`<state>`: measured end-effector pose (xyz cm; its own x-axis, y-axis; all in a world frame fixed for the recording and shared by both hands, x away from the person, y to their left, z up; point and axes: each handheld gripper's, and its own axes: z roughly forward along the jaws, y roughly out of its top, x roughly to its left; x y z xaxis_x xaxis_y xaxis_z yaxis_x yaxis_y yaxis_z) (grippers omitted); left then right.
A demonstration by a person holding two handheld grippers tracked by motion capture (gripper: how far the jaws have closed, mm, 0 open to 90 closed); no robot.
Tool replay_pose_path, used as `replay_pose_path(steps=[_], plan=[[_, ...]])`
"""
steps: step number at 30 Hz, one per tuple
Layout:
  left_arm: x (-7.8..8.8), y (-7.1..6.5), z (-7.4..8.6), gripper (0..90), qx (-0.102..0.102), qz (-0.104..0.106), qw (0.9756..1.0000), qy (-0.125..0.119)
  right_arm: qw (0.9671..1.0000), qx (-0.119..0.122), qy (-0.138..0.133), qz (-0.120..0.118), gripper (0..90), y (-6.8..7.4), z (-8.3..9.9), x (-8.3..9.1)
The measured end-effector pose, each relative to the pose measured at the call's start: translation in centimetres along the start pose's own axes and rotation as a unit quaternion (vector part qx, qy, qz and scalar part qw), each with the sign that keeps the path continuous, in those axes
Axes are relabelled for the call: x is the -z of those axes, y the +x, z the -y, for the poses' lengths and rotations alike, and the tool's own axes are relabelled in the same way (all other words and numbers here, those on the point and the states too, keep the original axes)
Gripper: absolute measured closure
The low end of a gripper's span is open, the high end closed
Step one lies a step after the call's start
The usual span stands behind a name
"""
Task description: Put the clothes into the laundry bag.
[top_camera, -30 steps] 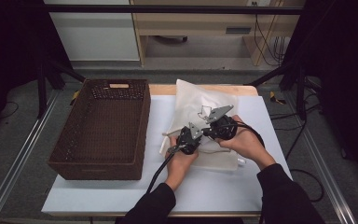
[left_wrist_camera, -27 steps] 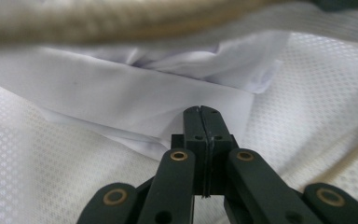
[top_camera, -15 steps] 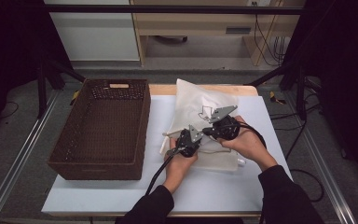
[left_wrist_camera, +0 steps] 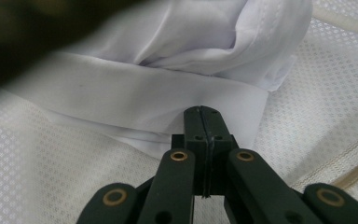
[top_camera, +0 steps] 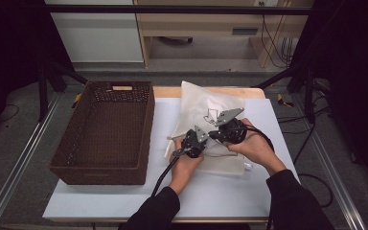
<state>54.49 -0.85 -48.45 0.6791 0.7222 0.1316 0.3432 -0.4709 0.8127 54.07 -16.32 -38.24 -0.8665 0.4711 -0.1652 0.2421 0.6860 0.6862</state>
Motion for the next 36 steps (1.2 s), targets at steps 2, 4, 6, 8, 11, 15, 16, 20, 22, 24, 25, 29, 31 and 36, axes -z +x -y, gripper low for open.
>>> replay_pose_path(steps=[2, 4, 6, 8, 11, 15, 16, 20, 22, 24, 25, 29, 31, 36], plan=[[0.1, 0.0, 0.0, 90.0, -0.001, 0.001, 1.0000, 0.001, 1.0000, -0.001, 0.002, 0.002, 90.0, -0.1, 0.0, 0.0], [0.4, -0.1, 0.1, 90.0, -0.008, 0.003, 1.0000, 0.002, 1.0000, -0.002, 0.001, 0.004, 90.0, -0.2, -0.1, 0.0], [0.7, -0.3, 0.3, 90.0, -0.016, 0.009, 0.9998, 0.004, 1.0000, -0.004, -0.001, 0.005, 90.0, -0.2, -0.2, 0.0], [0.8, -0.4, 0.4, 90.0, -0.022, 0.010, 0.9997, 0.005, 1.0000, -0.002, 0.000, 0.006, 90.0, -0.3, -0.2, 0.0], [1.0, -0.6, 0.6, 90.0, -0.022, 0.012, 0.9997, 0.002, 1.0000, -0.004, 0.001, 0.006, 90.0, -0.3, -0.3, -0.1], [1.1, -0.8, 0.6, 90.0, -0.024, 0.016, 0.9996, 0.004, 1.0000, -0.001, 0.003, 0.006, 90.0, -0.2, -0.3, -0.1], [1.1, -1.0, 0.7, 90.0, -0.028, 0.018, 0.9995, 0.005, 1.0000, -0.005, 0.001, 0.004, 90.0, -0.2, -0.3, -0.1], [1.1, -1.9, 0.7, 90.0, -0.056, 0.021, 0.9982, 0.010, 1.0000, -0.005, 0.000, 0.006, 90.0, -0.4, -0.3, 0.0], [1.0, -2.0, 0.7, 90.0, -0.064, 0.020, 0.9975, 0.019, 0.9999, -0.008, 0.001, 0.006, 90.0, -0.5, -0.3, 0.1], [0.8, -2.0, 0.6, 90.0, -0.061, 0.021, 0.9976, 0.024, 0.9999, -0.009, 0.002, 0.006, 90.0, -0.5, -0.3, 0.1], [0.7, -1.9, 0.6, 90.0, -0.060, 0.023, 0.9976, 0.026, 1.0000, -0.007, 0.002, 0.006, 90.0, -0.5, -0.3, 0.1], [0.6, -1.6, 0.5, 90.0, -0.058, 0.018, 0.9978, 0.025, 0.9999, -0.011, 0.003, 0.005, 90.0, -0.6, -0.2, 0.1], [0.7, -1.5, 0.5, 90.0, -0.056, 0.017, 0.9981, 0.021, 0.9999, -0.012, 0.003, 0.005, 90.0, -0.7, -0.1, 0.1], [0.6, -1.2, 0.5, 90.0, -0.042, 0.008, 0.9989, 0.018, 0.9999, -0.010, 0.001, 0.005, 90.0, -0.7, -0.1, 0.2]])
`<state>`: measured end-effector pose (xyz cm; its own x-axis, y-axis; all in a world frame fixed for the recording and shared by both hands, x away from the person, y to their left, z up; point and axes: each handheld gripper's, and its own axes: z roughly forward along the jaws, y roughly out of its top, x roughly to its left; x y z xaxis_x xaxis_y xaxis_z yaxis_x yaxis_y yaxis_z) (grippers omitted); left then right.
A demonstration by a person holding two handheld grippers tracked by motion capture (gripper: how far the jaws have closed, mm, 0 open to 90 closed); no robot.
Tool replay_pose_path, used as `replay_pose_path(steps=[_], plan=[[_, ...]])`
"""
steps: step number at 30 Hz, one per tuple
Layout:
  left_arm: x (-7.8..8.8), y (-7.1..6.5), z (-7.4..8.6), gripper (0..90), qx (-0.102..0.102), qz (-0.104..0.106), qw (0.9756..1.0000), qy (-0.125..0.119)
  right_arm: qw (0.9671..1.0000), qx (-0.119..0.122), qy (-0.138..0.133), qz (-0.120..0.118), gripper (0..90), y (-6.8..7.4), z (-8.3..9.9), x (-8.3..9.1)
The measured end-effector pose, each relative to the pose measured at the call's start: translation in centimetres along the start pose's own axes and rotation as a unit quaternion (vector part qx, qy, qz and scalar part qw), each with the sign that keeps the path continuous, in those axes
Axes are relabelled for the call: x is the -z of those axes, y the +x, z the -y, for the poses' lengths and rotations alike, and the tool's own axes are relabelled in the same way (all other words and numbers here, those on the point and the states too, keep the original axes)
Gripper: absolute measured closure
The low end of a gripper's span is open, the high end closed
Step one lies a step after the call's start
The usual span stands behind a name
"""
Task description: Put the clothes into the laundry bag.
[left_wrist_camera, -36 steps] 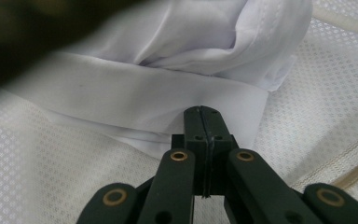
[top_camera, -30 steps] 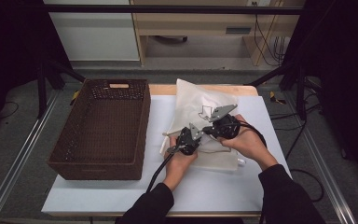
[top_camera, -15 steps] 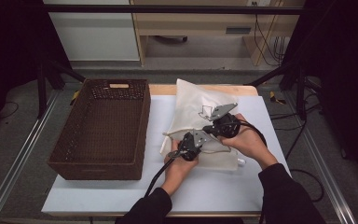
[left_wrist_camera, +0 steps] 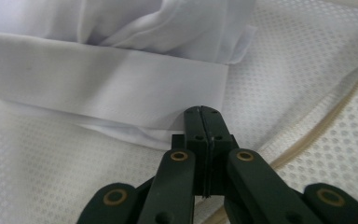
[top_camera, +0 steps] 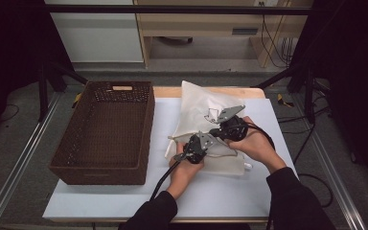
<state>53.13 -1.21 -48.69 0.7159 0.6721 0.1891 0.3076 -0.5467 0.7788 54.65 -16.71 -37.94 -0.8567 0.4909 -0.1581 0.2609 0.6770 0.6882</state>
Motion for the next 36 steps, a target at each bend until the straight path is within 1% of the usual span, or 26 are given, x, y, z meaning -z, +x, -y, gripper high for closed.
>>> replay_pose_path(steps=[1, 4, 5, 6, 9, 11, 12, 13, 15, 17, 19, 21, 22, 24, 25, 27, 30, 31, 35, 36], plan=[[0.0, 0.1, 0.0, 90.0, 0.002, -0.003, 1.0000, 0.000, 1.0000, 0.000, -0.001, -0.002, 90.0, 0.0, 0.0, 0.0], [-0.3, 0.4, -0.1, 90.0, 0.007, -0.009, 0.9999, 0.010, 1.0000, 0.000, 0.000, -0.001, 90.0, 0.1, 0.0, 0.0], [-0.4, 0.5, -0.2, 90.0, 0.010, -0.011, 0.9998, 0.009, 1.0000, 0.002, 0.000, -0.001, 90.0, 0.0, 0.0, 0.0], [-0.5, 0.6, -0.3, 90.0, 0.007, -0.015, 0.9998, 0.010, 1.0000, 0.001, 0.001, 0.000, 90.0, 0.1, 0.0, 0.0], [-0.8, 0.8, -0.4, 90.0, 0.015, -0.020, 0.9996, 0.010, 1.0000, 0.002, 0.003, 0.000, 90.0, 0.1, 0.0, 0.0], [-0.8, 1.0, -0.4, 90.0, 0.020, -0.022, 0.9995, 0.007, 1.0000, -0.002, 0.003, 0.001, 90.0, 0.1, 0.0, 0.0], [-0.7, 1.0, -0.4, 90.0, 0.022, -0.020, 0.9996, 0.003, 1.0000, -0.003, 0.003, 0.002, 90.0, 0.1, 0.0, 0.0], [-0.7, 1.0, -0.4, 90.0, 0.023, -0.018, 0.9996, -0.001, 1.0000, 0.002, 0.002, 0.000, 90.0, 0.0, 0.0, 0.0], [-0.5, 1.0, -0.3, 90.0, 0.023, -0.014, 0.9996, -0.003, 1.0000, -0.005, 0.003, 0.003, 90.0, 0.2, 0.0, 0.0], [-0.3, 1.1, -0.3, 90.0, 0.033, -0.004, 0.9994, -0.007, 1.0000, 0.002, 0.003, 0.001, 90.0, 0.2, 0.0, -0.1], [0.1, 0.9, -0.3, 90.0, 0.030, 0.000, 0.9995, -0.011, 1.0000, 0.003, 0.004, 0.000, 90.0, 0.2, 0.0, 0.0], [0.7, 0.6, -0.3, 90.0, 0.026, 0.005, 0.9995, -0.018, 1.0000, 0.004, 0.002, 0.001, 90.0, 0.2, -0.1, 0.0], [1.1, 0.4, -0.2, 90.0, 0.028, 0.009, 0.9993, -0.023, 1.0000, 0.003, 0.001, 0.002, 90.0, 0.2, 0.0, 0.0], [1.9, 0.2, -0.2, 90.0, 0.022, 0.012, 0.9993, -0.027, 1.0000, 0.002, 0.003, 0.002, 90.0, 0.3, 0.1, 0.1], [2.6, 0.0, -0.2, 90.0, 0.018, 0.014, 0.9993, -0.031, 1.0000, 0.000, 0.002, 0.003, 90.0, 0.4, 0.1, 0.1], [3.5, -0.2, -0.1, 90.0, 0.016, 0.019, 0.9990, -0.038, 1.0000, 0.003, -0.001, 0.003, 90.0, 0.5, 0.1, 0.1], [5.4, -0.5, -0.2, 90.0, 0.009, 0.022, 0.9985, -0.049, 1.0000, 0.005, -0.001, 0.003, 90.0, 0.9, 0.2, 0.0], [6.0, -0.6, -0.2, 90.0, 0.010, 0.024, 0.9983, -0.052, 1.0000, 0.006, -0.002, 0.003, 90.0, 1.0, 0.3, -0.1], [7.9, -0.5, -0.4, 90.0, -0.001, 0.021, 0.9983, -0.055, 0.9999, 0.011, -0.005, 0.004, 90.0, 1.5, 0.6, -0.4], [8.3, -0.4, -0.4, 90.0, 0.000, 0.019, 0.9981, -0.058, 0.9999, 0.010, -0.004, 0.004, 90.0, 1.6, 0.7, -0.5]])
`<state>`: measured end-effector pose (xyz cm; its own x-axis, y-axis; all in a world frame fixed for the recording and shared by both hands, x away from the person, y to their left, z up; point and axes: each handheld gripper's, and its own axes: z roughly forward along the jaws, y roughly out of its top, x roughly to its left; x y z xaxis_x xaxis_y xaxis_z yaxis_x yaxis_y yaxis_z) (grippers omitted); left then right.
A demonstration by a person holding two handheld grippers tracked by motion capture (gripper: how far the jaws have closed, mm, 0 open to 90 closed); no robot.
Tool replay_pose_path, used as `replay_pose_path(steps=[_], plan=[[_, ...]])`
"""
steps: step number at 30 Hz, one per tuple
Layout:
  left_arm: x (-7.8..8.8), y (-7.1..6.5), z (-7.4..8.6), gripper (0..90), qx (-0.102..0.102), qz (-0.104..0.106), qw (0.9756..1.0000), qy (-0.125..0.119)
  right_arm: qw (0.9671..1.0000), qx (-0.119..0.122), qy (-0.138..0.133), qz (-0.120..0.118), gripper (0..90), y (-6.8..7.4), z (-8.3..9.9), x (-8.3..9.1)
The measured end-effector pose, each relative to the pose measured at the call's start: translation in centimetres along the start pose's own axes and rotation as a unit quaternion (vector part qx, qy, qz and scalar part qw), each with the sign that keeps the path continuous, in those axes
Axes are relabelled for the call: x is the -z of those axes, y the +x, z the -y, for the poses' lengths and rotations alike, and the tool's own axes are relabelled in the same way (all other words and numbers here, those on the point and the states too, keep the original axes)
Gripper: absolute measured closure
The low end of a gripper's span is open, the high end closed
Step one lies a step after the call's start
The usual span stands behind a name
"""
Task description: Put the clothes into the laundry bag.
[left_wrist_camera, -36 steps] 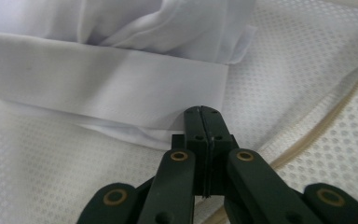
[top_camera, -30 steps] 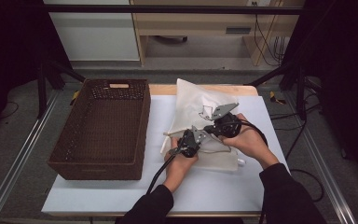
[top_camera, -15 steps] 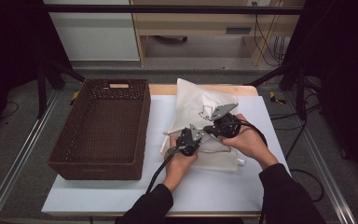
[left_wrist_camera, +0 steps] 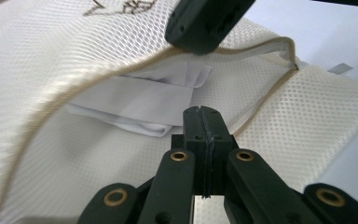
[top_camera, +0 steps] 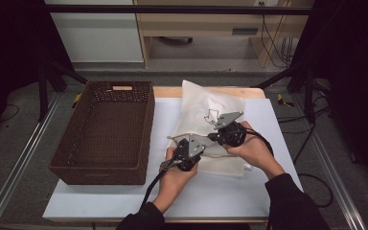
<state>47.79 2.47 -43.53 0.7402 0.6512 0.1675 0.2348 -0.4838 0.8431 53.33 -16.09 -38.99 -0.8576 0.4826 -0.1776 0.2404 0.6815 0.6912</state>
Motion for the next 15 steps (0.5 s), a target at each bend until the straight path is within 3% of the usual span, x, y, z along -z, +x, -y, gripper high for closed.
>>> replay_pose_path(steps=[5, 7, 11, 15], plan=[[2.2, 0.7, -0.2, 89.7, 0.003, -0.015, 0.9999, -0.008, 1.0000, 0.003, -0.003, -0.001, 90.0, 0.5, 0.3, -0.3], [3.1, 0.8, -0.2, 85.7, 0.001, -0.026, 0.9996, -0.011, 1.0000, 0.004, -0.002, 0.001, 90.0, 0.7, 0.4, -0.4], [4.6, 0.9, 0.2, 65.0, -0.016, -0.068, 0.9974, -0.021, 1.0000, 0.006, -0.002, 0.000, 90.0, 0.7, 0.8, -0.4], [5.4, 1.4, 0.8, 48.1, 0.002, -0.088, 0.9957, -0.027, 1.0000, 0.006, -0.003, -0.001, 90.0, 0.8, 0.8, -0.4]])
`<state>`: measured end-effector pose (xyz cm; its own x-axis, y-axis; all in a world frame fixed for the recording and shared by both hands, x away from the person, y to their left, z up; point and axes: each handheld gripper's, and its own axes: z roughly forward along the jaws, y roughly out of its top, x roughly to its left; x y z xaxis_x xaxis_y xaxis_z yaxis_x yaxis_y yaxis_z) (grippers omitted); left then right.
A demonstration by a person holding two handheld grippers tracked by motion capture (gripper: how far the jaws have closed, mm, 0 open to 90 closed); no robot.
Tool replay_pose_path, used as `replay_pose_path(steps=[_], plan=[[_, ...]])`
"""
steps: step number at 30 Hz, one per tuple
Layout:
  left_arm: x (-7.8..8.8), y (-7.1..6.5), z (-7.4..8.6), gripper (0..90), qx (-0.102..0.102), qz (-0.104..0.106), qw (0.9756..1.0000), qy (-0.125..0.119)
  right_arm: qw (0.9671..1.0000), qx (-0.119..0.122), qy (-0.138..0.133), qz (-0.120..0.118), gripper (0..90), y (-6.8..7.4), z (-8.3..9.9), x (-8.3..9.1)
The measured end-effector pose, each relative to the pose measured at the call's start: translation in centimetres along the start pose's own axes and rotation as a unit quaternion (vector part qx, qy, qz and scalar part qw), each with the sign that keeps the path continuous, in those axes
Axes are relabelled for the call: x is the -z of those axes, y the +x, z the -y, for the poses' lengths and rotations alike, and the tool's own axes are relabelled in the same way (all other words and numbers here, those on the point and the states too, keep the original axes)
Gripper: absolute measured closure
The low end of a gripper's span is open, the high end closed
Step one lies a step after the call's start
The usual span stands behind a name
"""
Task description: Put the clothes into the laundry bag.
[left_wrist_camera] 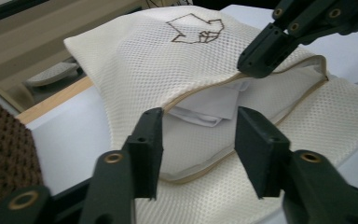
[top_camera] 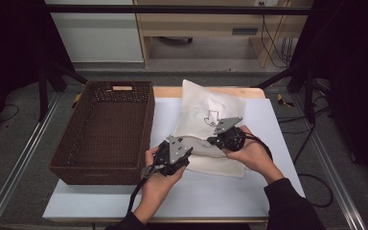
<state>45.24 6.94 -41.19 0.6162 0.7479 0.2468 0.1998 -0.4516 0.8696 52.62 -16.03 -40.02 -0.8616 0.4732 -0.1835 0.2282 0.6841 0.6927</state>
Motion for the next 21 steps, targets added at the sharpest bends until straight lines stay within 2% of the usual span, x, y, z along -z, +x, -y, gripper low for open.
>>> replay_pose_path(steps=[4, 8, 11, 17, 21], plan=[[0.4, 0.4, 0.8, 36.6, 0.004, -0.025, 0.9997, 0.003, 1.0000, 0.002, 0.002, 0.001, 90.0, 0.2, 0.1, -0.1], [0.6, 0.4, 1.7, 31.2, 0.014, -0.042, 0.9989, 0.013, 1.0000, 0.002, 0.003, -0.001, 90.0, 0.4, 0.5, -0.2], [0.4, 0.4, 2.5, 30.0, 0.019, -0.063, 0.9974, 0.028, 1.0000, 0.002, 0.004, -0.002, 90.0, 0.4, 0.8, -0.3], [0.1, 0.2, 3.2, 31.0, 0.024, -0.054, 0.9975, 0.038, 1.0000, -0.001, 0.006, -0.003, 90.0, 0.1, 1.5, -0.3], [-0.4, -0.1, 3.8, 32.5, 0.026, -0.068, 0.9964, 0.043, 1.0000, -0.004, 0.005, -0.002, 90.0, -0.1, 1.8, -0.1]])
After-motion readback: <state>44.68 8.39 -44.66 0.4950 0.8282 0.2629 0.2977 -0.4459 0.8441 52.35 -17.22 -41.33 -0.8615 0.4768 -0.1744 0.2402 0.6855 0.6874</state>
